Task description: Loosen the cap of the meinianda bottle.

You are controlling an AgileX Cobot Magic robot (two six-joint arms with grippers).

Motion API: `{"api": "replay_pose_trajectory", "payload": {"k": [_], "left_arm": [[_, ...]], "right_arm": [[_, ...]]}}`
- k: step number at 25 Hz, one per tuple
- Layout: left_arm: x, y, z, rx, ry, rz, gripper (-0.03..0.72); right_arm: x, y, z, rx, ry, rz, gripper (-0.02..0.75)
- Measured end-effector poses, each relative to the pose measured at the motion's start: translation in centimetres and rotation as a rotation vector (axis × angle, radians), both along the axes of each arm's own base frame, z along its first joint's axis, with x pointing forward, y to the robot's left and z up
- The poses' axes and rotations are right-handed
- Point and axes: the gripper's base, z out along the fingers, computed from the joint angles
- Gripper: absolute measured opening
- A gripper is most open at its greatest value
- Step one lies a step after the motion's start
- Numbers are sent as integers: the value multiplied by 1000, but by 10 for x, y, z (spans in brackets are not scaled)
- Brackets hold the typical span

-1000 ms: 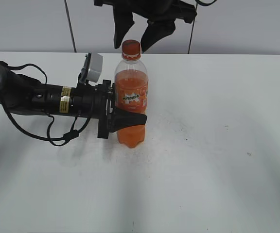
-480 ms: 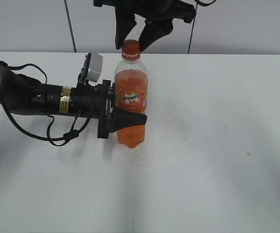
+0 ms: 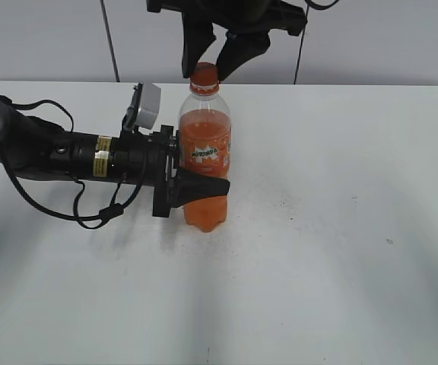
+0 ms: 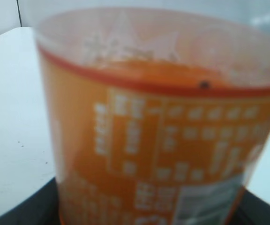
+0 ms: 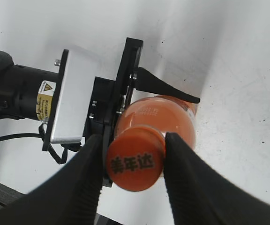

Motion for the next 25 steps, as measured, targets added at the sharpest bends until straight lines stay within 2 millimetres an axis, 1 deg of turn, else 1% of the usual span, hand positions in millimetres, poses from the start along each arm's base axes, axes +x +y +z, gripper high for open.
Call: {"api": "replay_pose_trajectory", "payload": {"k": [17, 22, 25], "left_arm": [[0, 0, 0, 0, 0, 0, 421], [0, 0, 0, 0, 0, 0, 421], [0, 0, 0, 1, 0, 1, 421]], "right_arm": [[1, 1, -2, -6, 2, 7, 323], [1, 1, -4, -9, 5, 9, 283], [1, 1, -4, -9, 5, 10, 283]]}}
